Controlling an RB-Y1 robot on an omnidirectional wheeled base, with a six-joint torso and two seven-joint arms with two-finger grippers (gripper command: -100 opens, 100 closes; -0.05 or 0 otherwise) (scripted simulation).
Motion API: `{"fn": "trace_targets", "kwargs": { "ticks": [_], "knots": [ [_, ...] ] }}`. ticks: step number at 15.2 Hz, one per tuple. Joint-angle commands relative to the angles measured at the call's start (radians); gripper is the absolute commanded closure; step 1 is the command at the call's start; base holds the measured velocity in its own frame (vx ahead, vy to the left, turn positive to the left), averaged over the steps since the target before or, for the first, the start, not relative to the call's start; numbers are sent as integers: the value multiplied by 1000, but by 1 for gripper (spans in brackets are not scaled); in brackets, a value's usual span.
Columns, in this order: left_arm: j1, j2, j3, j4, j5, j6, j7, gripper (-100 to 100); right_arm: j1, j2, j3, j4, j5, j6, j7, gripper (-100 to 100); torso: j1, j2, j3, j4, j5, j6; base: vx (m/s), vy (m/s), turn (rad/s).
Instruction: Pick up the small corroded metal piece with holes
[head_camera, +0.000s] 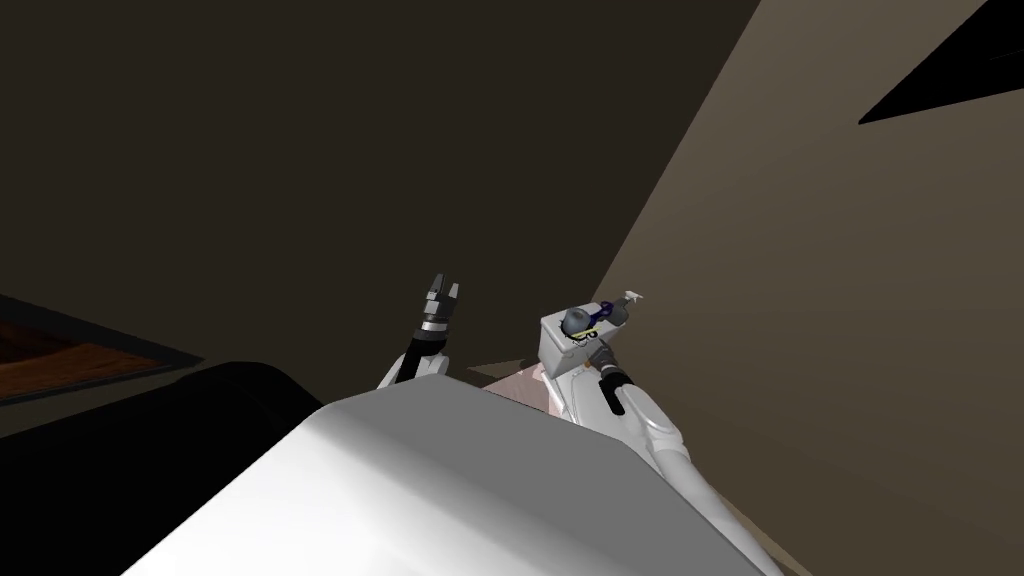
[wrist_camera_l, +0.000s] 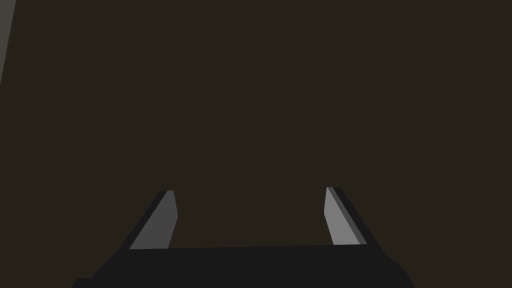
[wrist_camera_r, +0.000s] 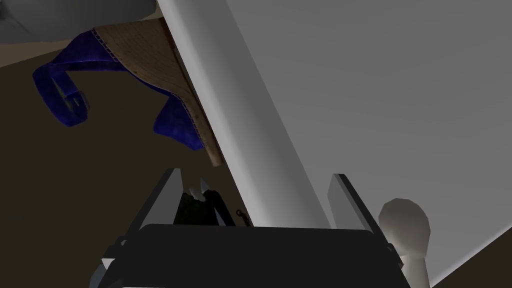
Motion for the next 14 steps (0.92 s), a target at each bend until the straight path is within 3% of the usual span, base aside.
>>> {"fn": "trace_targets", "kwargs": {
  "ticks": [1, 5, 8, 10, 13, 14],
  "knots": [
    [0, 0, 0, 0, 0, 0, 0, 0, -1, -9, 30, 18, 32, 50, -20, -100, 0, 0, 0, 0, 0, 0, 4, -38, 89],
    [0, 0, 0, 0, 0, 0, 0, 0, -1, -16, 53, 31, 57, 103, -34, -100, 0, 0, 0, 0, 0, 0, 5, -38, 73],
    [0, 0, 0, 0, 0, 0, 0, 0, 1, -29, 103, 57, 113, 176, -64, -100, 0, 0, 0, 0, 0, 0, 4, -36, 102],
    [0, 0, 0, 0, 0, 0, 0, 0, 1, -29, 103, 57, 113, 196, -64, -100, -1, 0, 0, 0, 0, 0, 4, -40, 68],
    [0, 0, 0, 0, 0, 0, 0, 0, 3, -43, 158, 85, 172, 271, -96, -100, 0, 0, 0, 0, 0, 0, 5, -38, 101],
    [0, 0, 0, 0, 0, 0, 0, 0, 3, -43, 158, 85, 172, 292, -96, -100, 0, 0, 0, 0, 0, 0, 0, -48, 116]
  ]
}}
